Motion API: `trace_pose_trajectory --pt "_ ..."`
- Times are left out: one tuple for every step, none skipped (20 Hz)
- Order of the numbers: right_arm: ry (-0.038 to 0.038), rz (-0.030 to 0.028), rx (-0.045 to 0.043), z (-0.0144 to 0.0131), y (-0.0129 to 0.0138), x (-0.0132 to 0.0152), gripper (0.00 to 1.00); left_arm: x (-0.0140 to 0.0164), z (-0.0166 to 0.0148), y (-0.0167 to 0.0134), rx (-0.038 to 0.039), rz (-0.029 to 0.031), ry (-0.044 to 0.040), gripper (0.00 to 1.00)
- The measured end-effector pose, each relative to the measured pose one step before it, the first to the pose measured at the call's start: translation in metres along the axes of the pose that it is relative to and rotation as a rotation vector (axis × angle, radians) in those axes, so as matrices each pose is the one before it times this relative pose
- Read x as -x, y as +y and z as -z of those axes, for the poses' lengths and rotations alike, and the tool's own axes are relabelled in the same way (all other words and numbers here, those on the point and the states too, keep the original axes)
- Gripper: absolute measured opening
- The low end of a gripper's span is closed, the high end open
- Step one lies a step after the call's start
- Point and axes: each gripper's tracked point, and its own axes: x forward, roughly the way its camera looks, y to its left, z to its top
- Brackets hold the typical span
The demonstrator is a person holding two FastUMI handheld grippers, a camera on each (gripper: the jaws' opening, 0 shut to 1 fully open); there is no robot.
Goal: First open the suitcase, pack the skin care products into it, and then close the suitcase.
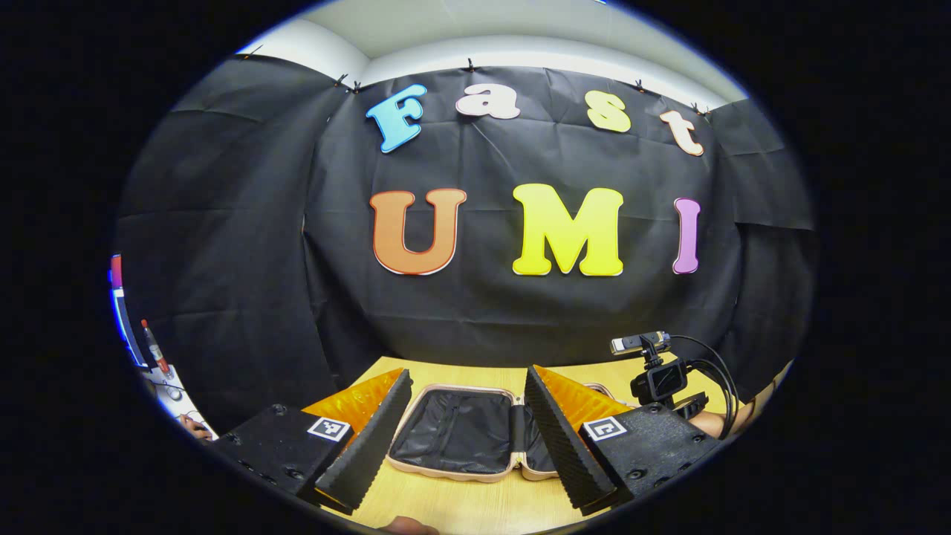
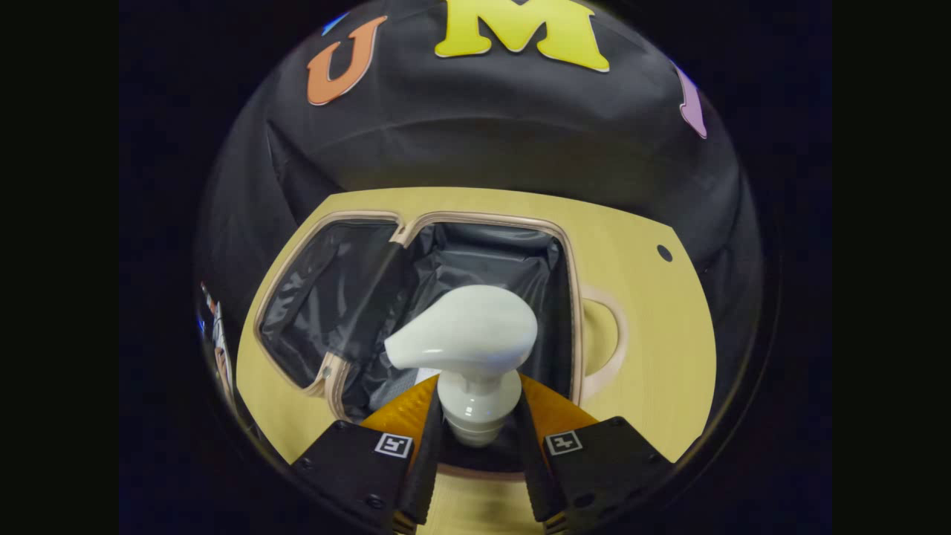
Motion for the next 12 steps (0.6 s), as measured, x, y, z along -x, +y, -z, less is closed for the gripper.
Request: trace_pose_trajectory --pt "0.00365 0.00746 -0.00653 -0.00289 0.00197 -0.00557 0.48 -0.00261 -0.00163 -0.00191 -0.01414 0.01257 -0.00237 0.98" --pt "0.00115 0.00733 0.0 -0.00394 0.00104 -0.00708 0.48 -0.00069 -0.00109 -0.00082 -0.01249 0.00562 0.00211 0.98" --pt "0.00313 0.00813 -0.00027 -0.00422 0.00061 -0.00563 0.48 -0.00174 -0.00071 0.00025 -0.00515 0.00528 0.00482 0.98" --pt "0.00372 0.0105 -0.00378 -0.00321 0.00079 -0.00612 0.48 -0.00041 0.00263 -0.00113 0.00263 0.00422 0.00501 0.98" --pt "0.00453 0.01087 -0.00637 -0.00269 0.00046 -0.00574 0.48 -0.00208 0.00372 0.00112 0.00846 0.00058 0.0092 0.98" --pt "0.00661 0.01089 -0.0064 -0.00112 -0.0001 -0.00545 0.48 -0.00061 0.00364 0.00097 0.01158 0.00106 0.00914 0.98" --pt "0.01263 0.00636 -0.00395 0.00069 0.00055 -0.00476 0.48 -0.00017 0.0041 0.00303 0.01158 -0.00321 0.00956 0.98" --pt "0.01765 0.00633 -0.00333 0.00221 -0.00025 -0.00458 0.48 -0.00028 0.00383 0.00344 0.00693 -0.00406 0.00873 0.98" --pt "0.0209 0.00829 -0.004 0.00465 0.00025 -0.00442 0.48 0.00068 0.00531 0.00496 0.00365 -0.01019 0.01045 0.98" --pt "0.01934 0.00783 -0.00337 0.00532 -0.00115 -0.00359 0.48 0.00084 0.00288 0.00563 0.00119 -0.01148 0.00543 0.98" --pt "0.01383 0.00905 -0.01262 0.00371 -0.00131 -0.00243 0.48 0.00054 0.00322 0.00494 0.002 -0.00854 0.00433 0.98" --pt "0.01489 0.0077 -0.01184 0.00384 -0.00009 -0.00028 0.47 0.0009 0.00146 0.00491 0.00177 -0.01076 0.00628 0.98"
